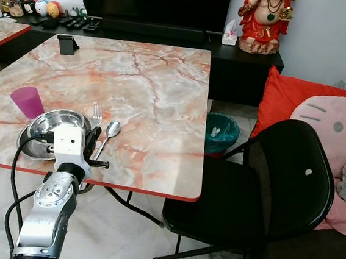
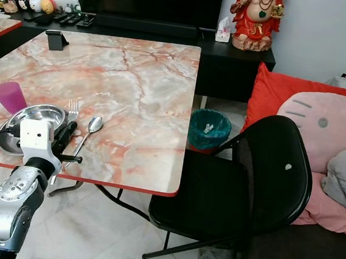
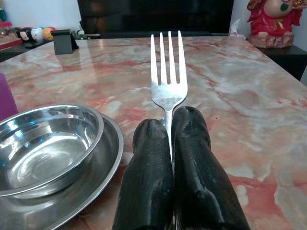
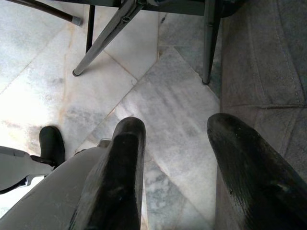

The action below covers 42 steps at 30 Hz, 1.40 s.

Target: Setting the table

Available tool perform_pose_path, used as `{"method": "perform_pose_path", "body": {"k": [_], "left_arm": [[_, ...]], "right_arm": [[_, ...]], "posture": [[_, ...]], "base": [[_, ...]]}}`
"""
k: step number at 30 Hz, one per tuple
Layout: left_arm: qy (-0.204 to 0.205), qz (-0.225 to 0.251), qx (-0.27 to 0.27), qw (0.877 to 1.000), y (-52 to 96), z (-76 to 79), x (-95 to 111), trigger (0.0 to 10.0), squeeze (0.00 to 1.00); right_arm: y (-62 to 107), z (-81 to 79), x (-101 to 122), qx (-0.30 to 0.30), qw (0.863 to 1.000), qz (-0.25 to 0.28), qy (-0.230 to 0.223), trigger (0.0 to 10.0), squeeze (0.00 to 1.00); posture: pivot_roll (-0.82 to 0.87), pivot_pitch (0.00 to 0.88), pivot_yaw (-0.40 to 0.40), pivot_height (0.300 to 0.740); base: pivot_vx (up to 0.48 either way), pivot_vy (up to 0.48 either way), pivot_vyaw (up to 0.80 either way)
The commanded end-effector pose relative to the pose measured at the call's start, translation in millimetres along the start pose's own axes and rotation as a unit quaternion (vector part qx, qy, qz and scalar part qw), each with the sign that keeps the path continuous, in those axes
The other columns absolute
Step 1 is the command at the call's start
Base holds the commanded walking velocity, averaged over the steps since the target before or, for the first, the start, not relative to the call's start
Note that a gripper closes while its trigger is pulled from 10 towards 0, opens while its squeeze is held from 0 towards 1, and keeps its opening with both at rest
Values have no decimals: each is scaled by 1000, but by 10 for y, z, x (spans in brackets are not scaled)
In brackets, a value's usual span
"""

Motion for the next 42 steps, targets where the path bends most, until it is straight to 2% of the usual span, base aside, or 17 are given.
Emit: {"method": "perform_pose_path", "body": {"k": [1,15,24,30,33,36,42], "left_arm": [[-4,8,-3,1000,-19,-2,51,10000,0],[-5,14,-13,1000,-22,26,76,10000,0],[14,7,-57,998,19,125,67,10000,0],[20,-27,-103,994,144,183,26,10000,0],[20,-36,-108,993,190,169,17,10000,0],[31,-53,-95,994,270,87,-25,10000,0],[2,-109,-61,992,362,-67,-236,10000,0]], "right_arm": [[0,-9,-6,2,1000,-1,-1,10000,0],[0,-12,-7,2,1000,-1,-1,10000,0],[1,-12,-9,3,1000,-1,0,10000,0],[4,-7,-20,2,1000,-3,1,10000,0],[4,-8,-23,2,1000,-3,1,10000,0],[5,-9,-26,3,1000,-3,2,10000,0],[4,-14,-29,4,1000,-5,4,10000,0]], "posture": [[14,0,12,732],[14,0,13,732],[13,0,14,732],[12,0,17,732],[10,0,19,732],[16,0,18,732],[17,0,20,732]], "base": [[266,0,0],[298,0,0],[0,0,0],[0,0,0],[0,0,0],[0,0,0],[0,0,0]]}}
Point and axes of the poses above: a point about 5 cm out from each wrist's last joint towards the gripper, its own y axis pointing back from the gripper into the wrist, its own x axis along the axis of the wrist's last joint, z = x × y, the point moved 2 cm from there along -y, pointing out of the wrist towards the gripper, and after that the axes turned 3 degrees about -y, right-handed, at the moved point
